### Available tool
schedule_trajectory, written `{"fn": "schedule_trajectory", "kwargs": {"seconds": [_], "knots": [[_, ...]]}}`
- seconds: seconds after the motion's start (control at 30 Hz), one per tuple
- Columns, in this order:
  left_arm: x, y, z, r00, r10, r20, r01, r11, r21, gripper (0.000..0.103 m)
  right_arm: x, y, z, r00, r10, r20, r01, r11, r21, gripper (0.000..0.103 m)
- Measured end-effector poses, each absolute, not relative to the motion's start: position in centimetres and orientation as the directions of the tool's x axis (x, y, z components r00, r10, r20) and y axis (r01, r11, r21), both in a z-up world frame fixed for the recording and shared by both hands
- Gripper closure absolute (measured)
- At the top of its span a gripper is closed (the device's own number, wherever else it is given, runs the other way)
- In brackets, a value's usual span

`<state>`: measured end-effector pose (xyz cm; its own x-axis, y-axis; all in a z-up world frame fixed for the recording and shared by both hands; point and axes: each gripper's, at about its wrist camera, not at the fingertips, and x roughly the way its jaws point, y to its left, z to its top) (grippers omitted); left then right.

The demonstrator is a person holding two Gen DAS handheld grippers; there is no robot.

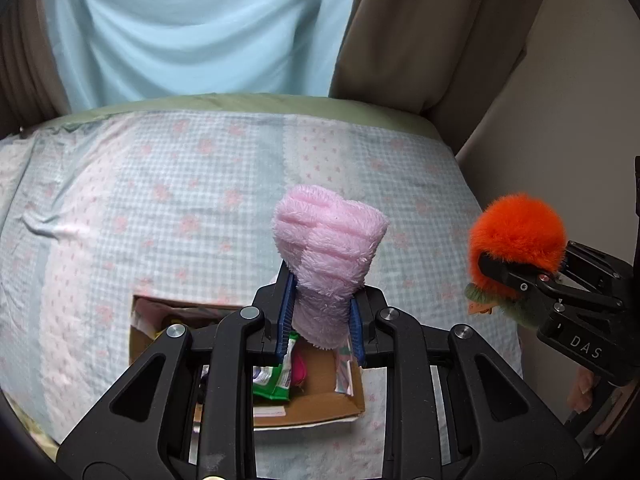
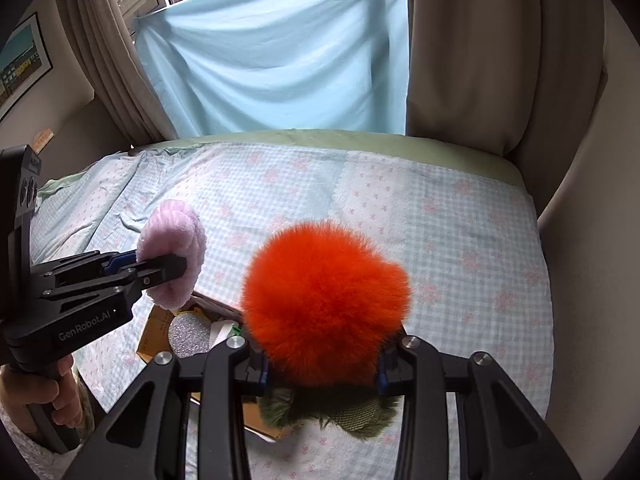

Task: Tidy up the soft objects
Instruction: 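Carry the pink scrunchie and orange pom-pom into the box and release both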

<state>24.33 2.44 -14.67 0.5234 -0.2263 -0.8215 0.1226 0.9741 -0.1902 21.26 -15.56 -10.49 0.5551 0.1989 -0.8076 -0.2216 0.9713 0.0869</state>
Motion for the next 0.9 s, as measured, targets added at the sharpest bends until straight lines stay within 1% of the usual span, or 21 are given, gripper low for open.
{"fn": "schedule_trajectory", "kwargs": {"seconds": [0.23,0.43,0.67,0.9], "knots": [[21.0,10.4,-17.7,0.468,-0.196,-0.862,0.066,0.98,-0.187,0.082,18.7,-8.3,-12.9,0.495,0.246,-0.834,-0.247,0.959,0.136,0.069],[19.9,15.1,-22.5,0.371,-0.21,-0.904,0.073,0.978,-0.197,0.082,17.6,-3.4,-16.9,0.427,0.23,-0.875,-0.177,0.97,0.168,0.069],[20.2,17.5,-28.4,0.247,-0.214,-0.945,0.108,0.975,-0.193,0.082,16.9,-0.6,-22.5,0.333,0.162,-0.929,-0.046,0.987,0.156,0.069],[21.6,16.2,-32.0,0.186,-0.221,-0.957,0.152,0.969,-0.194,0.082,16.9,-1.1,-26.2,0.27,0.089,-0.959,0.068,0.991,0.111,0.069]]}}
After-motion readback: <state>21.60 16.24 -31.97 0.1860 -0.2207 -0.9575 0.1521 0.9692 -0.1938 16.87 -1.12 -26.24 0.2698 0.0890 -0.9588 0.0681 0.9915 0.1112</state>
